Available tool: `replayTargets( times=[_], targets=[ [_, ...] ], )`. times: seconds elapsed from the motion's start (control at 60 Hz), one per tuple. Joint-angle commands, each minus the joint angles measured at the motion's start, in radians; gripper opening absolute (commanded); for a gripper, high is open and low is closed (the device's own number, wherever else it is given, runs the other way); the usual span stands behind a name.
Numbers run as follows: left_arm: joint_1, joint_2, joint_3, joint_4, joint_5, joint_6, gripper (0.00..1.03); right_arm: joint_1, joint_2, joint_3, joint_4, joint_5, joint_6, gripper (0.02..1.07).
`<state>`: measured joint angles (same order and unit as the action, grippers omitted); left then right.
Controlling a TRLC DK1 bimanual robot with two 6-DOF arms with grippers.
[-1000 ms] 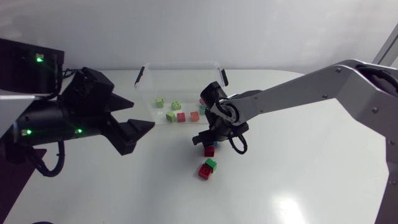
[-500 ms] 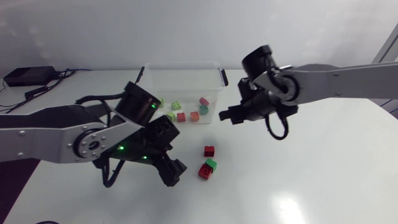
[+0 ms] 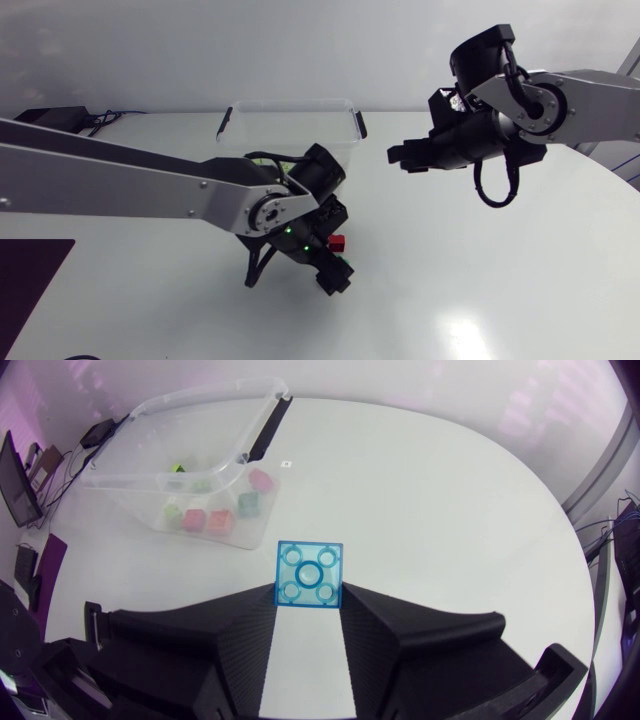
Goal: Place the duplo bricks in the container
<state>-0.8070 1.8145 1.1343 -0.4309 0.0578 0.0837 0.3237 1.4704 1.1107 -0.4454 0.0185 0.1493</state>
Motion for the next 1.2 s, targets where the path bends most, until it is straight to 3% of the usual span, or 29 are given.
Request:
replayTargets(
  times=[0.0, 0.3, 0.367, 0.417, 0.467, 0.5, 0.517, 0.783, 1.083, 1.183],
  targets=[
    [-0.012, 0.072, 0.056, -0.048, -0.015, -0.052, 0.91, -0.017, -0.018, -0.002, -0.018, -0.014, -0.013, 0.30],
    [-0.029, 0.180, 0.160, -0.147, -0.016, -0.091, 0.87, -0.048, -0.019, 0.074, -0.050, -0.045, -0.019, 0.30],
    [-0.026, 0.190, 0.176, -0.151, -0.015, -0.098, 0.79, -0.040, -0.013, 0.109, -0.055, -0.048, -0.016, 0.30],
    [-0.026, 0.198, 0.180, -0.152, -0.015, -0.104, 0.66, -0.031, -0.002, 0.141, -0.062, -0.048, -0.007, 0.30],
    [-0.031, 0.204, 0.179, -0.154, -0.015, -0.105, 0.44, -0.018, 0.013, 0.175, -0.065, -0.048, 0.001, 0.30],
    [-0.032, 0.207, 0.176, -0.154, -0.015, -0.105, 0.23, -0.008, 0.027, 0.198, -0.069, -0.048, 0.007, 0.30],
    [-0.032, 0.207, 0.174, -0.154, -0.015, -0.105, 0.19, -0.005, 0.034, 0.210, -0.070, -0.048, 0.009, 0.30],
    [-0.031, 0.103, 0.068, -0.160, -0.013, -0.087, 0.15, 0.058, 0.196, 0.390, -0.047, -0.068, 0.036, 0.30],
    [0.088, -0.204, -0.047, -0.207, -0.018, -0.021, 0.15, 0.144, 0.412, 0.568, 0.008, -0.063, 0.042, 0.32],
    [0.146, -0.293, -0.044, -0.210, -0.030, 0.005, 0.15, 0.166, 0.499, 0.643, -0.004, -0.057, 0.035, 0.50]
  ],
)
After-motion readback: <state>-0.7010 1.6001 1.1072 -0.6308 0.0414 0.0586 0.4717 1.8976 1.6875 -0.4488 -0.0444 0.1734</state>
